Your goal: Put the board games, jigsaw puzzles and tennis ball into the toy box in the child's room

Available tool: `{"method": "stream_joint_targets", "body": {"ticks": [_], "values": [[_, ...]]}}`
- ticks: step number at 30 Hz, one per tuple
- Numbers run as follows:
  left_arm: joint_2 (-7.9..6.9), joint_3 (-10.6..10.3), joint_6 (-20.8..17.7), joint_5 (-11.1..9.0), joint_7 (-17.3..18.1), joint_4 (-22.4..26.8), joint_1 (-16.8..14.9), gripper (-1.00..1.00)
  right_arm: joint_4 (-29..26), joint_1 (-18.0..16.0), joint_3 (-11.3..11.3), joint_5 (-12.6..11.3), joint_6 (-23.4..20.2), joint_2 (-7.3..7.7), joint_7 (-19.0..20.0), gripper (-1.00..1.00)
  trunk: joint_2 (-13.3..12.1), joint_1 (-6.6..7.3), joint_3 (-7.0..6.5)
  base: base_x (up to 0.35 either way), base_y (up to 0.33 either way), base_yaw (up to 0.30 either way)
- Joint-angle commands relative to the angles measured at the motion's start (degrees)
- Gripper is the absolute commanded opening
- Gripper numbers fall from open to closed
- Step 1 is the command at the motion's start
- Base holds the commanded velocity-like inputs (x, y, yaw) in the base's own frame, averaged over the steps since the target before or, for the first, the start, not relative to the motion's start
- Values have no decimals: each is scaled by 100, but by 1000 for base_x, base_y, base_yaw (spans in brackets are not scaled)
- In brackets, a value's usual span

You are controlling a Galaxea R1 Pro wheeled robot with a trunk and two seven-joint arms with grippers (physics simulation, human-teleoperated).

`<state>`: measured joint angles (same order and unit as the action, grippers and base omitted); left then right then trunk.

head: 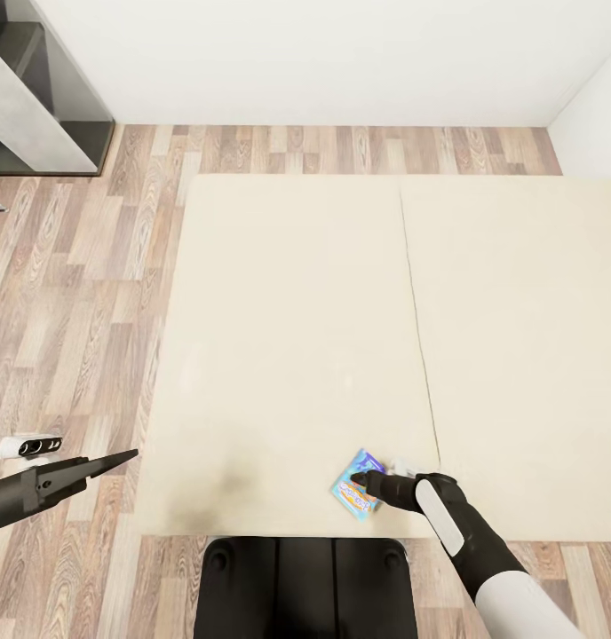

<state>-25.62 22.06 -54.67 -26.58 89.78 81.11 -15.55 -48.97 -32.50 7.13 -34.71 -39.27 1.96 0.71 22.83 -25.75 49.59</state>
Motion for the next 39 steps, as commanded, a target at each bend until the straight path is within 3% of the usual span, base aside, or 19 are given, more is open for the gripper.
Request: {"method": "stream_joint_targets", "body": {"ticks": [1,15,39], "values": [[-2,0,-61,4,22,2,-1,100,-6,-2,22,14,-19,-13,41,100,9,-3,6,0,0,0],[-3,0,-61,4,22,2,-1,100,-12,-152,117,34,-2,-378,235,100,9,-3,6,0,0,0],[0,0,-61,10,22,2,-1,100,-201,-644,502,112,-2,-370,224,100,9,-3,6,0,0,0]]}}
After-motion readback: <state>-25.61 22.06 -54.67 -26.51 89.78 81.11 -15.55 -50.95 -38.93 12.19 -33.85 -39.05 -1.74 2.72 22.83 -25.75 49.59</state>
